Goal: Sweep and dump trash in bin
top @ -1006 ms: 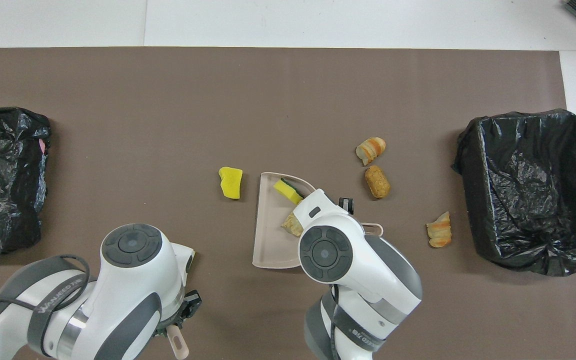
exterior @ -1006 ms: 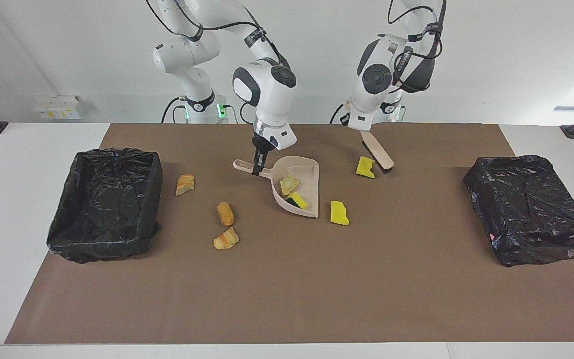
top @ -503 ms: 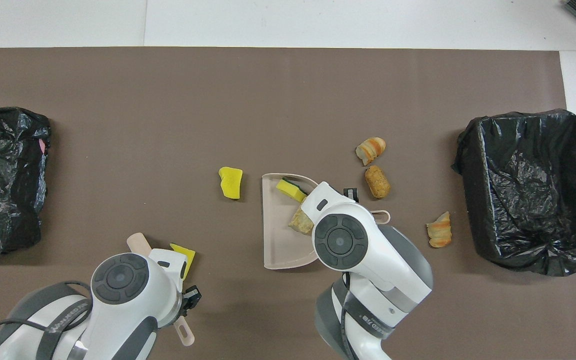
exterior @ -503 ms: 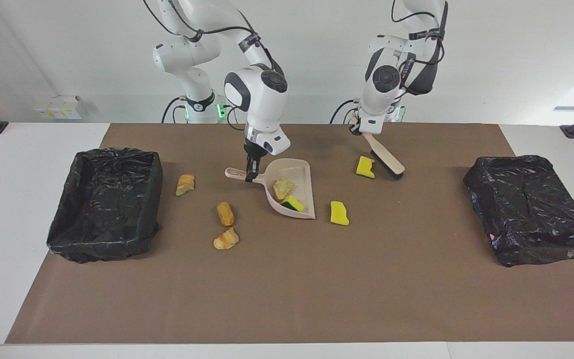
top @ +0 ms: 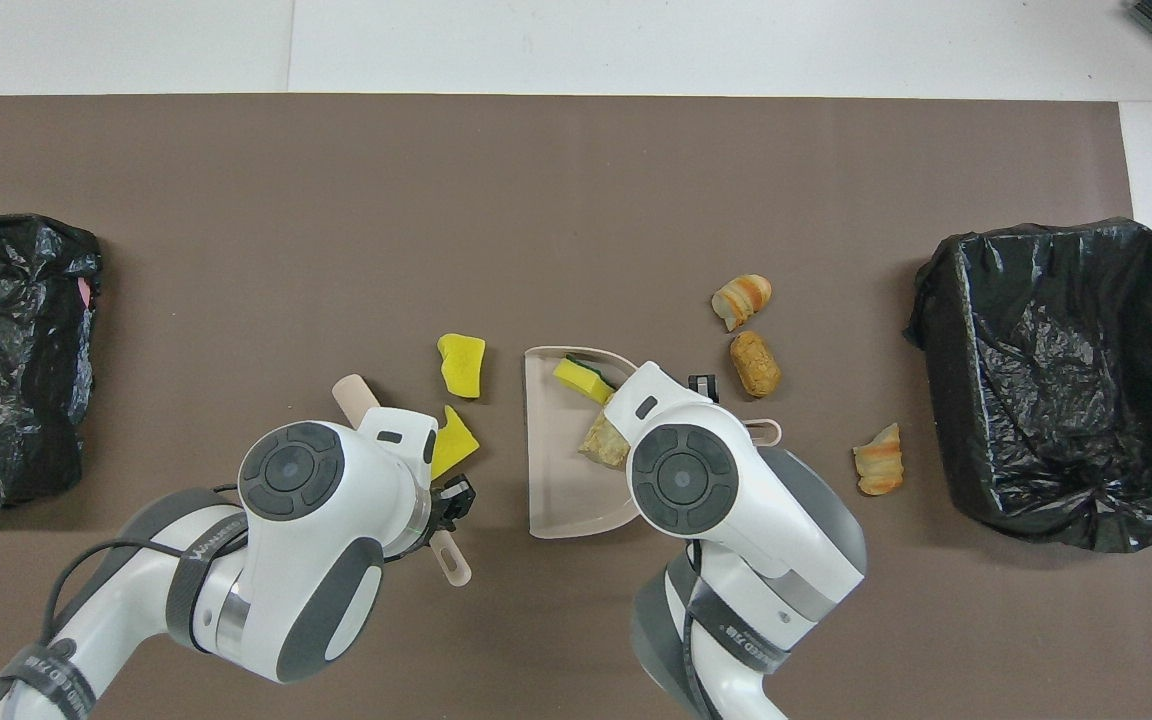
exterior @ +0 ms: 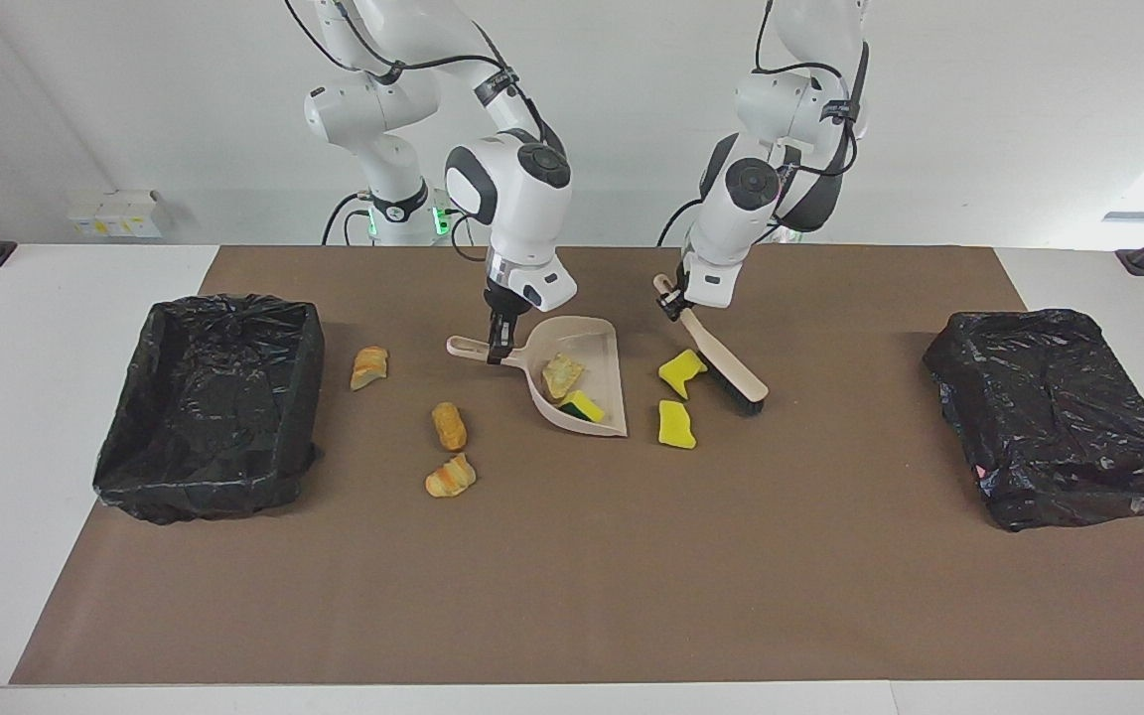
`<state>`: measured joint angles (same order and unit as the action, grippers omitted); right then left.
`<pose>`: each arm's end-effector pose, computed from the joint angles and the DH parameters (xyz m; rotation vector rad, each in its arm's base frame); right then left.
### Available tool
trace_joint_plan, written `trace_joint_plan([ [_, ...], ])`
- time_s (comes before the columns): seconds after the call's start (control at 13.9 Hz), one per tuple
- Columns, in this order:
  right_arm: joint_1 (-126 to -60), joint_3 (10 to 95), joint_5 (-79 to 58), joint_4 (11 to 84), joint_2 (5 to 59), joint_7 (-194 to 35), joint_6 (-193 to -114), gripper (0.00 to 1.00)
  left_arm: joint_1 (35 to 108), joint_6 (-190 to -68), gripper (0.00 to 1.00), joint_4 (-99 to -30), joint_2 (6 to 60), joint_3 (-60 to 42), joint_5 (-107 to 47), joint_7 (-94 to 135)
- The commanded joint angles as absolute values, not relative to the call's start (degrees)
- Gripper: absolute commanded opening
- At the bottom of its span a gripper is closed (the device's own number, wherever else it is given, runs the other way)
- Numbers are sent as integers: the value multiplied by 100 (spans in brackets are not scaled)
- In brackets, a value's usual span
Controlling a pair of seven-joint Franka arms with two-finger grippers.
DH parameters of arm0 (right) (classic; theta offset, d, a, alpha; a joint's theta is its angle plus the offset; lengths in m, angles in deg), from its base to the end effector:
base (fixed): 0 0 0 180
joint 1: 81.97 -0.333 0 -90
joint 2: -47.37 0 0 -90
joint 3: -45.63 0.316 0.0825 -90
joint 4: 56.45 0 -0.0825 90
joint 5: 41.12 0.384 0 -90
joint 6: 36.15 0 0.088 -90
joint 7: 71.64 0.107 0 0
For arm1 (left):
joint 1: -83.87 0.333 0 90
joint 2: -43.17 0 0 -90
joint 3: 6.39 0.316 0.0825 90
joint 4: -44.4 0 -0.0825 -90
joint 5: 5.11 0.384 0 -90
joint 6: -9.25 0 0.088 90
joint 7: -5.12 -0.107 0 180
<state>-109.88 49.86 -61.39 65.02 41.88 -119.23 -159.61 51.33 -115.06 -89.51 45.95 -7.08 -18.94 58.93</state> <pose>0.4748 0.2811 0.3646 2.0009 2.0536 -0.1396 0.4014 -0.2741 0.3463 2.9688 0.7701 -0.3339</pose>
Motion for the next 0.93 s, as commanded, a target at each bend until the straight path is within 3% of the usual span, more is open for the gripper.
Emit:
trace_joint_plan([
  [0.0, -10947, 5046, -6186, 6493, 3973, -11928, -16297, 0, 4855, -11721, 0, -8796, 4221, -709, -2093, 5506],
  [0.5, -10956, 5055, -6151, 6493, 3937, -11884, -16324, 0, 3870, -11802, 0, -8436, 4123, -727, -2111, 3764],
  [0.86, -10948, 5055, -6142, 6493, 3937, -11892, -16324, 0, 3895, -10154, 0, -7761, 4193, -789, -2093, 3756],
])
